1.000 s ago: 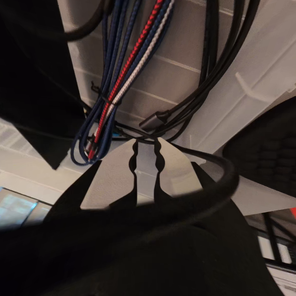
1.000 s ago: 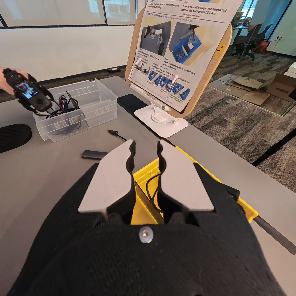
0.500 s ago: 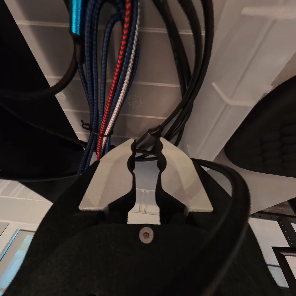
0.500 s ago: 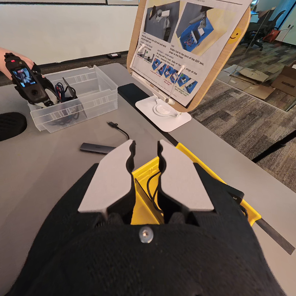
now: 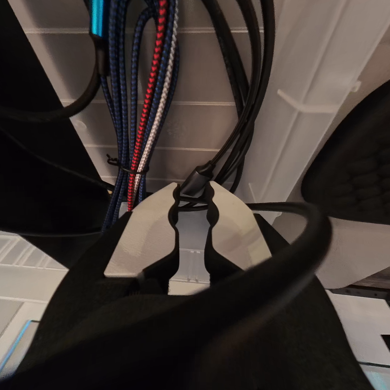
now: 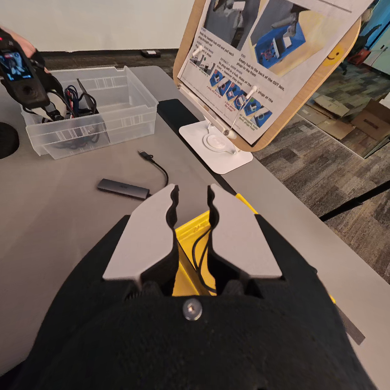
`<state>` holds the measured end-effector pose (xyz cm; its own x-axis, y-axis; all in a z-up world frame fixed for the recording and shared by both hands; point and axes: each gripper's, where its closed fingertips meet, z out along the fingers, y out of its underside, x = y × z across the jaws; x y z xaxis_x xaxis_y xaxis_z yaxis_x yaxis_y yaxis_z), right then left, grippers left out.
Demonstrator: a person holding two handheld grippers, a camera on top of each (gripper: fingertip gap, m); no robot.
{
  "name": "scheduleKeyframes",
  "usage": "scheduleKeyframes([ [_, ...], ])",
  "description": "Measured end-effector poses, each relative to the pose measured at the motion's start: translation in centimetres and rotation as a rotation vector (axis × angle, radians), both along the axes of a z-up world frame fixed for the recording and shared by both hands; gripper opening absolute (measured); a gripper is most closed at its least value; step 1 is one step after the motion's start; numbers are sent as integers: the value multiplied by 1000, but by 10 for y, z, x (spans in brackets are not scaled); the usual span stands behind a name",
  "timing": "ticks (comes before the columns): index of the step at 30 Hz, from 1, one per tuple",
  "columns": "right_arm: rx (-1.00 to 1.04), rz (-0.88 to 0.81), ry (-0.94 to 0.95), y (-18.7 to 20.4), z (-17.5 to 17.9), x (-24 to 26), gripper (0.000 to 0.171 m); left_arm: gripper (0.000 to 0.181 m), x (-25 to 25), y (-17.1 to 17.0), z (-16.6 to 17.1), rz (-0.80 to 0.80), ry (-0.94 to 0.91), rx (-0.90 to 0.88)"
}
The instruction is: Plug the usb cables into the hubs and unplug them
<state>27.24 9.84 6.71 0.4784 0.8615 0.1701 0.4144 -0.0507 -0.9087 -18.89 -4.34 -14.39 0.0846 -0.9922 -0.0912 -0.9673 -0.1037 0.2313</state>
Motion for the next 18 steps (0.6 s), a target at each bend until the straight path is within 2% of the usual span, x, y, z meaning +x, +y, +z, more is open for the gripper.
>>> scheduleKeyframes([
  [5,19,24,36,-6,9,-3,26,24,-2,2,0,-78,21,9],
  [10,22,33,16,-9,8,-6,26,17,-2,-1,-2,-194,59,-25],
  [18,61,73,2,-19,14,-17,26,25,-4,6,-3,-382,106,-68],
])
